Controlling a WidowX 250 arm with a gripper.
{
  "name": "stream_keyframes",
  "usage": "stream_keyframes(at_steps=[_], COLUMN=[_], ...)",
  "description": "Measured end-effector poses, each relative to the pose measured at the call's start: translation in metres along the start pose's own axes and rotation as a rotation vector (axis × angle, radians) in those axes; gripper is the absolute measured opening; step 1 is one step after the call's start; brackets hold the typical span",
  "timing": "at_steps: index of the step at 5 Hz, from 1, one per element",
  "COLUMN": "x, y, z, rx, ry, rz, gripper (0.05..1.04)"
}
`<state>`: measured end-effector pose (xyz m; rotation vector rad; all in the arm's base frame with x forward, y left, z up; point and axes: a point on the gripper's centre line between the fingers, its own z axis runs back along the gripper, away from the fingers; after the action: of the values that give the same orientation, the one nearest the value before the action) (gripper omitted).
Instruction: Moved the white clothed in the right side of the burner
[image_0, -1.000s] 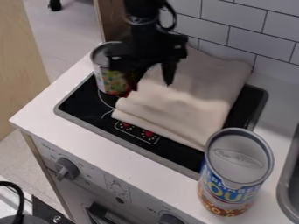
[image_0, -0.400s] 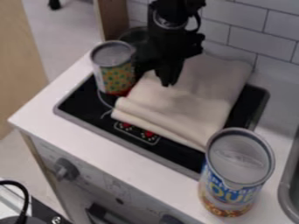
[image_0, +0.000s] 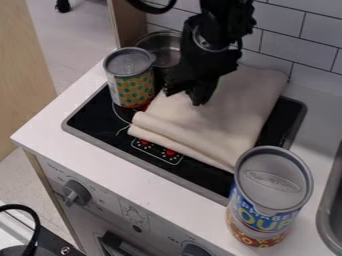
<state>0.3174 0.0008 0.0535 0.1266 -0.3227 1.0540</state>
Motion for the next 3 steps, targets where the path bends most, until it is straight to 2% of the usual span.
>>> stream_keyframes(at_steps=[2,3], x=[-0.009,-0.017], y=[-0.001,-0.002], z=[-0.005,-0.009], rx=[-0.015,0.004], ry=[0.022,0.05], rz=[0.09,0.115], gripper=[0.052,0.052])
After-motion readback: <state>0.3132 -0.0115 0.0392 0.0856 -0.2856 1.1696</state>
